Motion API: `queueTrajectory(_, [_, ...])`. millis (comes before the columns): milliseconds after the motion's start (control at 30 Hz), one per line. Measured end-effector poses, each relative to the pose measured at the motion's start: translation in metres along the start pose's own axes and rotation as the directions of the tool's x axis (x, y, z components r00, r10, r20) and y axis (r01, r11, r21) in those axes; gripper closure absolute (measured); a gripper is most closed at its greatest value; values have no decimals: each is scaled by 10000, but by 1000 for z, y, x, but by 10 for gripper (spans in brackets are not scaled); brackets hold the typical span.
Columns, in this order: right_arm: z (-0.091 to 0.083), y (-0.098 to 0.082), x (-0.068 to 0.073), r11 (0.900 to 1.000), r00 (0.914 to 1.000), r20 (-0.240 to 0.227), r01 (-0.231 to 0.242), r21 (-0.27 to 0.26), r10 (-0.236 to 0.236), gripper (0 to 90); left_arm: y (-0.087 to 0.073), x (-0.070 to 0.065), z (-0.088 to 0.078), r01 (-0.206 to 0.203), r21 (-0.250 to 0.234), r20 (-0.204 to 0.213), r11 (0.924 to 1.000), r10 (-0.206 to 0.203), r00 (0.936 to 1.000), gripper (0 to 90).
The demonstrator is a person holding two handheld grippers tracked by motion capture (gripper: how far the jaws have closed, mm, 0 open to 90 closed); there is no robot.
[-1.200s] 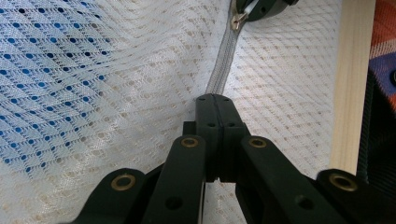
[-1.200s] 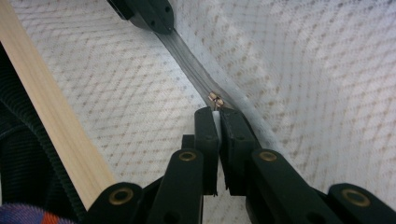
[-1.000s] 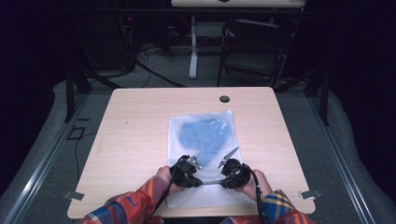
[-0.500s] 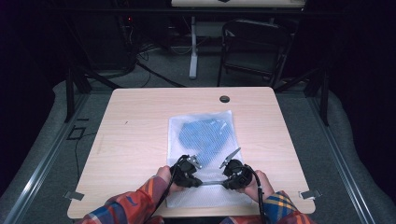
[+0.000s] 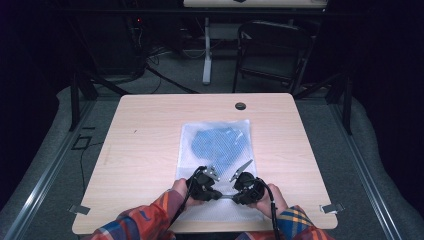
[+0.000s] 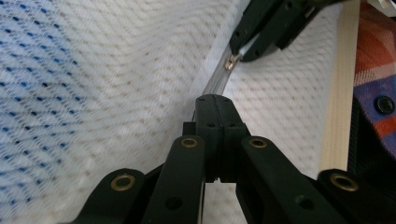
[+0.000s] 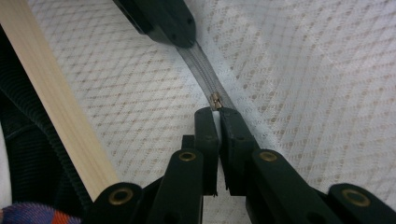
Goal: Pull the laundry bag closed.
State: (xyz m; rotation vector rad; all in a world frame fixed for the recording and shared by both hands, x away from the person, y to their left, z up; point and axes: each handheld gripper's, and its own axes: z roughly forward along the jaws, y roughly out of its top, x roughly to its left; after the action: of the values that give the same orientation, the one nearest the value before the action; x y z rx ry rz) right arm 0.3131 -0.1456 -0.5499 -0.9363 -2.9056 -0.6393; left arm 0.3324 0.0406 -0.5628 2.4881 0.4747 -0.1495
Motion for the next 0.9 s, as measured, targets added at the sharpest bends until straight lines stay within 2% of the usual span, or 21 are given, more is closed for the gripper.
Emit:
queueTrajectory(33, [0, 1, 0, 9999, 10000, 13, 69, 115, -69, 867, 0, 0, 2, 46, 137, -54, 9999, -45, 10000, 900])
queueTrajectory(133, [1, 0, -1, 9999, 10000, -28, 50, 122, -50, 867, 0, -1, 3, 1, 44, -53, 10000, 0, 10000, 900])
queueTrajectory(233, [1, -1, -2, 10000, 10000, 0, 18, 87, -18, 868, 1, -4, 3, -227, 111, -255, 9997, 230, 9994, 900])
queueTrajectory(367, [0, -1, -2, 9999, 10000, 24, 23, 132, -23, 868, 0, -2, 3, -156, 46, -139, 9999, 156, 9998, 900])
queueTrajectory(900, [-9, -9, -8, 9995, 9998, 44, -173, 248, 172, 868, -1, -1, 2, -212, 118, -134, 9997, 214, 9997, 900])
